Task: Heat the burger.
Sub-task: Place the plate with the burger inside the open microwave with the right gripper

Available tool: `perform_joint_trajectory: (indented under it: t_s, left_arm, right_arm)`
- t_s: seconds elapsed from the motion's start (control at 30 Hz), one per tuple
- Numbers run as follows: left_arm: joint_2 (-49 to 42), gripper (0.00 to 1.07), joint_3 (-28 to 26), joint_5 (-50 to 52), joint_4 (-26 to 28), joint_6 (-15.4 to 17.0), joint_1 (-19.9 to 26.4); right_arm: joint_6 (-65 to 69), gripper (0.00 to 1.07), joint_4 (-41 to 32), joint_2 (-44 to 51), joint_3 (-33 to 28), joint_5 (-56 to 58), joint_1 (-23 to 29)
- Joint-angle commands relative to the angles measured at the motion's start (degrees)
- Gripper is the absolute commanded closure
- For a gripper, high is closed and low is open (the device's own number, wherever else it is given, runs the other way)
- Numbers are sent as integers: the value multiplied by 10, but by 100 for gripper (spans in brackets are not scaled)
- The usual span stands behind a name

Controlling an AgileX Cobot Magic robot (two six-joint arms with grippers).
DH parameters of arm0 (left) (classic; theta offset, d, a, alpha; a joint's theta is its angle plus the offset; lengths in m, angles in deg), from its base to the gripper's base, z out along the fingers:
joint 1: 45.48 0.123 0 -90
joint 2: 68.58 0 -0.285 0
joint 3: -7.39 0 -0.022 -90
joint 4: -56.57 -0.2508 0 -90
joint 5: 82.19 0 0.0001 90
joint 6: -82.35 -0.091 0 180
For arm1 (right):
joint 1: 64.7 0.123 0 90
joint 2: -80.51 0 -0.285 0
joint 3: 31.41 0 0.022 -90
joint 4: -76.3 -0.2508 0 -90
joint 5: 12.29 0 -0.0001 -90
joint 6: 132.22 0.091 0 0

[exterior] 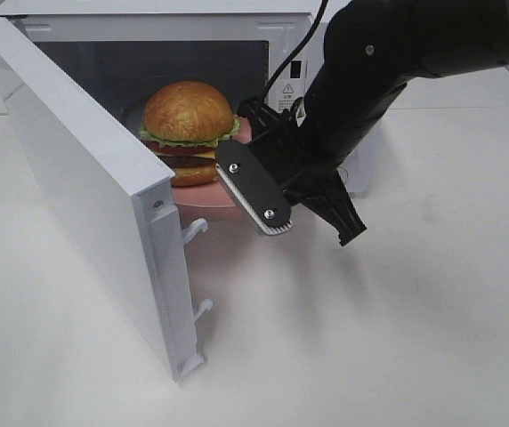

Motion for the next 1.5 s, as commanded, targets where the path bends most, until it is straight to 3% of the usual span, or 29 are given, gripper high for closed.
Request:
perform_joint_trajectory:
  t_s: [0.03, 0.87, 1.5]
  left_arm:
    - [-10, 7, -1, 4, 3, 1, -1]
    - [-10, 7, -1, 4, 3, 1, -1]
    - [-10, 7, -1, 4, 3, 1, -1]
  right_arm:
    - [2, 107, 2, -10, 37, -22, -1]
    - [103, 107, 73, -121, 203, 19, 5]
    - [160, 107, 105, -234, 372, 66, 5]
